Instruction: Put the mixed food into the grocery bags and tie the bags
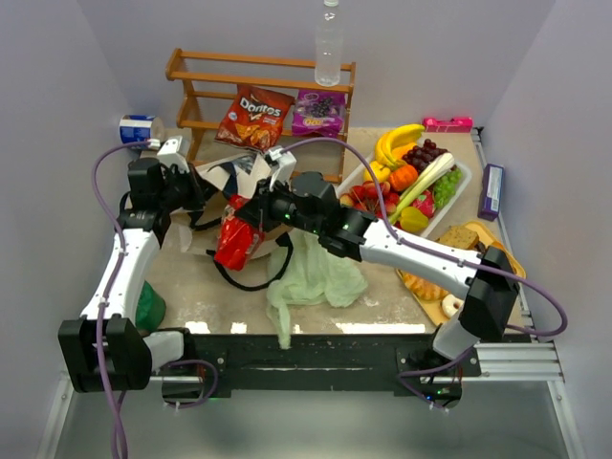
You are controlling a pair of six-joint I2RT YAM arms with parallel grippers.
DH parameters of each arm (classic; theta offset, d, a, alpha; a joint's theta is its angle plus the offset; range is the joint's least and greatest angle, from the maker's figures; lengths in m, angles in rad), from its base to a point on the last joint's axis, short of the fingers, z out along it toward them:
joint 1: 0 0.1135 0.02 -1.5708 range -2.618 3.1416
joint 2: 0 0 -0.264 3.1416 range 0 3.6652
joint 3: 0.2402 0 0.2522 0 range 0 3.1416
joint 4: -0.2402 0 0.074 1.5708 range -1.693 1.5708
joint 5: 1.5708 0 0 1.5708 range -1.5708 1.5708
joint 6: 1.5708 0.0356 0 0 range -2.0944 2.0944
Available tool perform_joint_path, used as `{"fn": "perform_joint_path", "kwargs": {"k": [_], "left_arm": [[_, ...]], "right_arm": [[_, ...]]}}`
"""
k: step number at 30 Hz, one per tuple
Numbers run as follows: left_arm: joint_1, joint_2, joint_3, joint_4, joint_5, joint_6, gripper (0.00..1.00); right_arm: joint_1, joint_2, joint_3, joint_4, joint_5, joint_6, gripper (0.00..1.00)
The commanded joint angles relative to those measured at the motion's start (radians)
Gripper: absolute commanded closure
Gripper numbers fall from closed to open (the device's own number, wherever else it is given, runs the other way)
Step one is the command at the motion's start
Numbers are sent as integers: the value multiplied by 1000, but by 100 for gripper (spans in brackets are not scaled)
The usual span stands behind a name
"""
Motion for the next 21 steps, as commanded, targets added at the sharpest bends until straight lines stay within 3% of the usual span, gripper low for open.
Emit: {"fn": "perform_joint_path", "kwargs": {"k": [1, 9, 21], "left_arm": [[3, -13, 35, 78, 160, -137, 100], [3, -74, 51, 89, 289, -258, 100], [3, -146, 48, 170, 336, -410, 100]], "right_arm": [[8, -12, 61, 92, 276, -66, 100], [31, -9, 12, 262, 452, -108, 100], [40, -87, -149, 279, 524, -57, 100]]}}
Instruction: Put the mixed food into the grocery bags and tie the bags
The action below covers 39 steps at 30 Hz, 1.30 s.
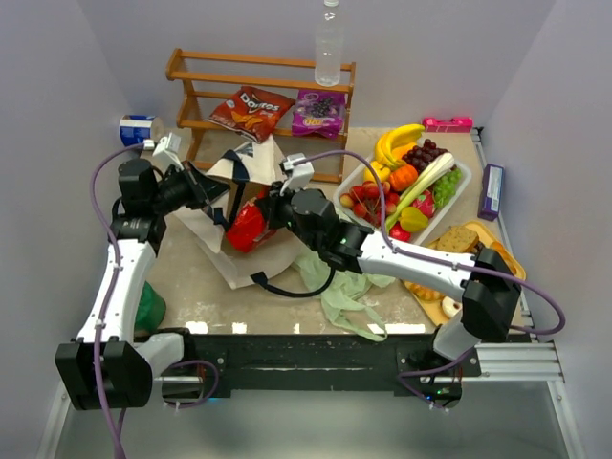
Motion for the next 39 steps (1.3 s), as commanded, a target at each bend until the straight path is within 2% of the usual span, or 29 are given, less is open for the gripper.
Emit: {"fn": "perform_joint_path", "kwargs": {"k": [1, 8, 9, 10, 13, 16, 18, 21, 24, 25, 31, 35, 39], "left_arm": [[0, -63, 49, 147, 113, -145, 100], [0, -95, -17, 298, 188, -311, 100], [1, -99, -31, 302, 183, -316, 100], [0, -99, -33, 293, 177, -305, 100], [1, -92, -42, 263, 148, -276, 100], [4, -72, -48, 263, 130, -267, 100], [6, -60, -54, 275, 123, -267, 100], [7, -41, -54, 287, 116, -259, 100], [9, -23, -54, 280, 107, -235, 100], [10, -18, -56, 273, 102, -218, 100], [15, 22, -51, 212, 54, -115, 100], [15, 42, -56, 203, 22, -88, 100], [14, 49, -57, 207, 7, -74, 100]], "right_arm": [[0, -96, -58, 137, 116, 27, 100], [3, -78, -101, 211, 159, -51, 100], [3, -70, -81, 167, 146, -57, 100], [3, -62, -60, 137, 124, -65, 78], [3, -77, 3, 33, 44, -61, 32], [3, -114, 12, -62, -15, -41, 18], [4, -165, -12, -128, -35, -18, 16], [3, -229, -102, -173, -72, 69, 17], [4, -260, -214, -194, -115, 139, 24], [3, -260, -239, -205, -129, 157, 31], [3, -276, -431, -179, -210, 261, 52], [7, -265, -491, -147, -243, 303, 67], [21, -201, -477, -142, -256, 306, 72]]}}
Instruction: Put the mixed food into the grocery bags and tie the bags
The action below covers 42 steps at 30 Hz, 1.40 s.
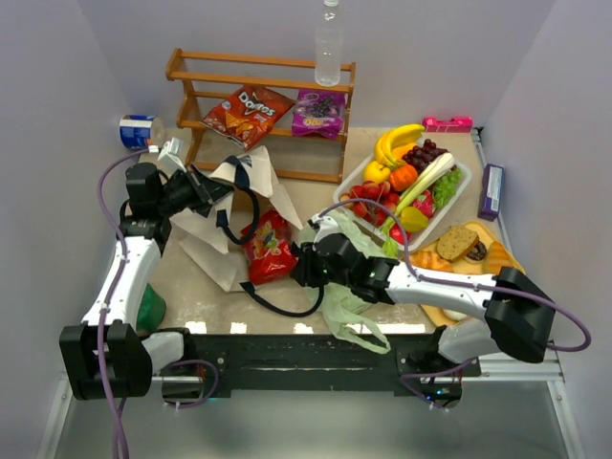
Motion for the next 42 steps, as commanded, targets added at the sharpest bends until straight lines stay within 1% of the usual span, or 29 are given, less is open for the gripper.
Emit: {"fn": "perform_joint_path", "kwargs": {"k": [1, 4, 5, 8, 10, 17, 18, 21, 22, 25, 27, 28, 29, 30, 31, 32, 33, 35, 36, 37, 39, 42], "left_arm": [[9, 4, 19, 59, -23, 43, 100], [9, 5, 11, 60, -16, 44, 100], [9, 2, 3, 62, -12, 44, 100], [9, -6, -14, 62, -3, 47, 100], [9, -7, -21, 54, 0, 56, 100], [10, -38, -60, 48, 16, 58, 100], [9, -41, -64, 48, 19, 53, 100], [9, -49, -81, 54, 39, 37, 100], [9, -52, -84, 59, 45, 32, 100], [9, -59, -87, 68, 45, 24, 100], [9, -61, -75, 53, 11, 49, 100], [10, -59, -72, 48, -1, 59, 100], [9, -49, -61, 48, -18, 67, 100], [10, -42, -57, 16, -19, 76, 100], [11, -39, -52, 16, -18, 78, 100], [12, -32, -50, 20, -13, 78, 100], [11, -29, -49, 31, -13, 75, 100], [11, -21, -49, 29, -21, 75, 100], [11, -18, -46, 66, -26, 79, 100], [11, -15, -47, 71, -27, 83, 100], [11, -7, -46, 83, -35, 96, 100], [11, -1, -43, 85, -76, 142, 100]], "right_arm": [[18, 84, 39, 62, -34, 37, 73], [23, 180, 82, 87, -30, 30, 75], [23, 238, 91, 104, -27, 28, 75], [23, 339, 153, 174, -24, 21, 75], [26, 362, 208, 236, -22, -1, 74], [31, 430, 386, 315, 111, -111, 71], [31, 445, 400, 353, 123, -131, 70], [29, 507, 467, 384, 99, -159, 66], [29, 551, 499, 389, 98, -162, 66], [20, 600, 547, 352, 59, -156, 65], [20, 568, 518, 369, 59, -156, 64], [20, 544, 465, 380, 59, -156, 62], [20, 481, 438, 377, 59, -156, 60], [20, 447, 412, 371, 59, -156, 54], [20, 415, 357, 359, 58, -151, 50], [20, 337, 328, 334, 58, -144, 47], [20, 303, 297, 323, 58, -115, 40], [21, 237, 196, 329, 45, -78, 35], [21, 190, 168, 326, 44, -34, 33], [21, 172, 126, 317, 48, -12, 33], [21, 162, 95, 309, 36, 37, 34], [21, 186, 68, 342, -7, 89, 36]]}}
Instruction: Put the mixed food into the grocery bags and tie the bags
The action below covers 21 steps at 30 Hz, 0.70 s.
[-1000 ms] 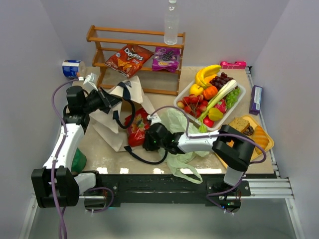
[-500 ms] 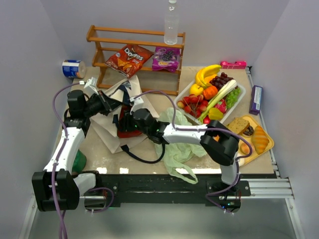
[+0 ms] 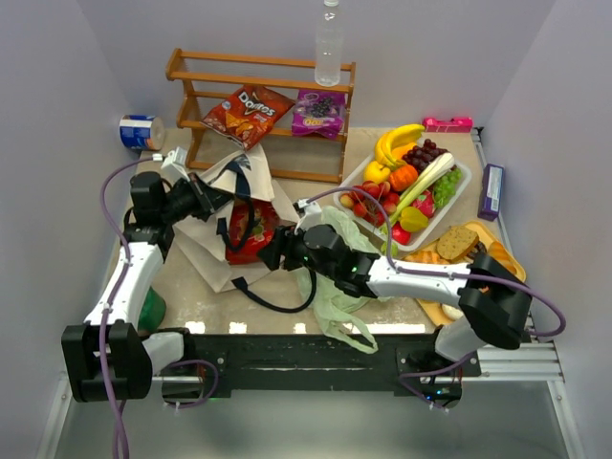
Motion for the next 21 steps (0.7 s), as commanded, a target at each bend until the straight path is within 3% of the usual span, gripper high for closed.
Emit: {"fn": "perform_joint_path", "kwargs": {"k": [1, 10, 17, 21], "left_arm": [[10, 12, 45, 38, -72, 90, 100], [10, 2, 50, -33, -139, 163, 100], [10, 2, 36, -34, -113, 170, 100], [10, 1, 33, -31, -101, 167, 100]], "right_arm": [[0, 54, -52, 41, -53, 127, 36], [0, 144, -135, 215, 24, 336, 35], [0, 287, -130, 284, 111, 415, 52], [0, 307, -147, 296, 194, 452, 53]]}}
